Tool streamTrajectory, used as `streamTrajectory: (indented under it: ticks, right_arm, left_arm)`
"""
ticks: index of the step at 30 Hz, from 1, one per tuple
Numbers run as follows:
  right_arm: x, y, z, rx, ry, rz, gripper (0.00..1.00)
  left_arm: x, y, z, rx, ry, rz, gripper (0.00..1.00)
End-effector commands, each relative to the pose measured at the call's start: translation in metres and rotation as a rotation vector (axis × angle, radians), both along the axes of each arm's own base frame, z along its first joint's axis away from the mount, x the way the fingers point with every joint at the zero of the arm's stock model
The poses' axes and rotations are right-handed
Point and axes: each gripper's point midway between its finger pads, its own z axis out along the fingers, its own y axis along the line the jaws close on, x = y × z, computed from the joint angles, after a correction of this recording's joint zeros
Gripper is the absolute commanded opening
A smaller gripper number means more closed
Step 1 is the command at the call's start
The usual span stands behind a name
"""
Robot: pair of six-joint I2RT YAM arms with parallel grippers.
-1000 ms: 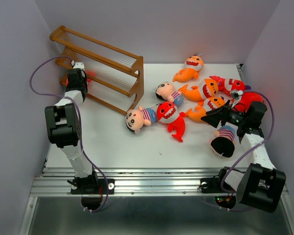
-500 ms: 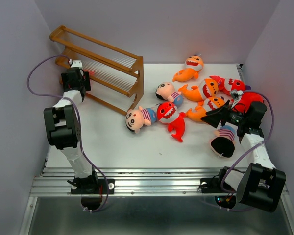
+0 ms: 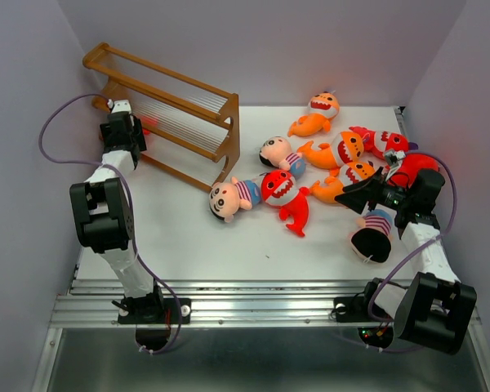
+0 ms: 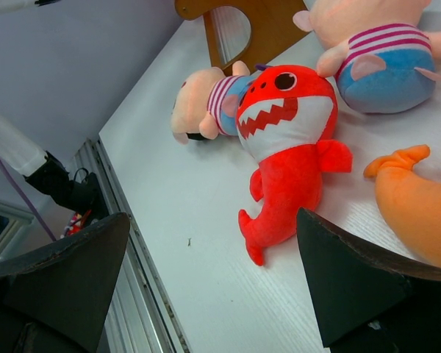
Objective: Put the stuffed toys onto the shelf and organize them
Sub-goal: Adjust the position of the stuffed toy
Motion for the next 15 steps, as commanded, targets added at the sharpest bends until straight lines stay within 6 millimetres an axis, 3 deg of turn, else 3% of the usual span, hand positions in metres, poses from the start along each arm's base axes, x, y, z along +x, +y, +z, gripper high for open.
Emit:
streamTrajectory:
  ticks: [1, 4, 8, 13, 15]
  right_arm:
    - [0.0, -0.001, 0.014, -0.026, -0.082, 0.014, 1.0]
    - [0.0, -0.001, 0.015, -0.029, -0.088, 0.011, 1.0]
    - [0.001, -0.002, 0.015, -0.031, -0.09, 0.01, 1.0]
    - [0.001, -0.002, 0.015, -0.031, -0.09, 0.01, 1.0]
    - [0.002, -0.002, 0.015, -0.03, -0.087, 0.01, 1.0]
  left_arm:
    - [0.0, 0.003, 0.018, -0.006, -0.05, 0.02, 0.75]
    - [0.003, 0.005, 0.011, -0.001, -0.042, 0.02, 0.68]
    - [0.007, 0.009, 0.012, 0.031, -0.044, 0.017, 0.52]
    - [0.01, 0.017, 0.02, 0.107, -0.054, 0.014, 0.48]
    - [0.015, 0.018, 0.024, 0.124, -0.052, 0.001, 0.41]
